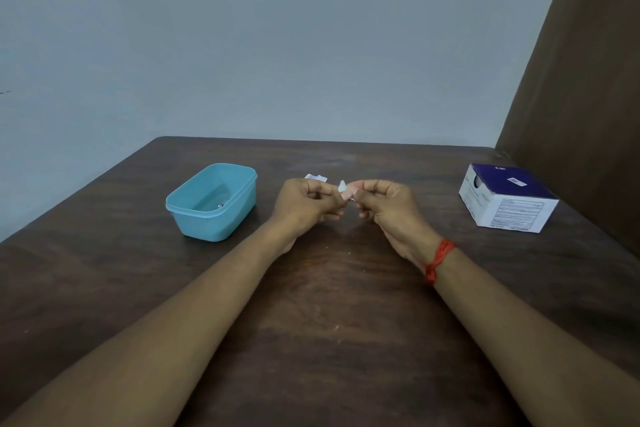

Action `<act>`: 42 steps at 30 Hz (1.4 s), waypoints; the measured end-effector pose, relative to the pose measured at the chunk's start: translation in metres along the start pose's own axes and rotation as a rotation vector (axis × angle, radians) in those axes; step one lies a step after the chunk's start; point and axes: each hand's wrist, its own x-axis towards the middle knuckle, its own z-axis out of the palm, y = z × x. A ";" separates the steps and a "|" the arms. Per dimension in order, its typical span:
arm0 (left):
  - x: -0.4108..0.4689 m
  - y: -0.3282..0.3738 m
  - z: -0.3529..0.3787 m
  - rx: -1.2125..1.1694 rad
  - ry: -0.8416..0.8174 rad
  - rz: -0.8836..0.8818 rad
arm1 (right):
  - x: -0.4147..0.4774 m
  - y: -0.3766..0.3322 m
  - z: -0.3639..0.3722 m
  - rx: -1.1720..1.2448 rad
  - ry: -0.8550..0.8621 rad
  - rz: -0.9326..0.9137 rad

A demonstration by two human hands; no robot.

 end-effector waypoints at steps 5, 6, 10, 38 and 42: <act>0.000 -0.001 -0.005 0.440 0.053 0.279 | -0.006 -0.005 0.003 -0.147 0.042 -0.057; -0.001 0.000 -0.005 0.526 0.039 0.325 | -0.007 -0.006 0.003 -0.159 0.052 -0.062; 0.001 0.002 -0.007 0.660 -0.009 0.423 | -0.011 -0.011 0.005 -0.195 0.049 -0.083; 0.007 -0.006 -0.012 0.469 0.021 0.110 | 0.000 -0.005 -0.007 -0.077 -0.022 0.050; 0.019 -0.012 -0.016 0.449 0.255 -0.024 | 0.002 -0.001 -0.004 -0.057 0.021 0.063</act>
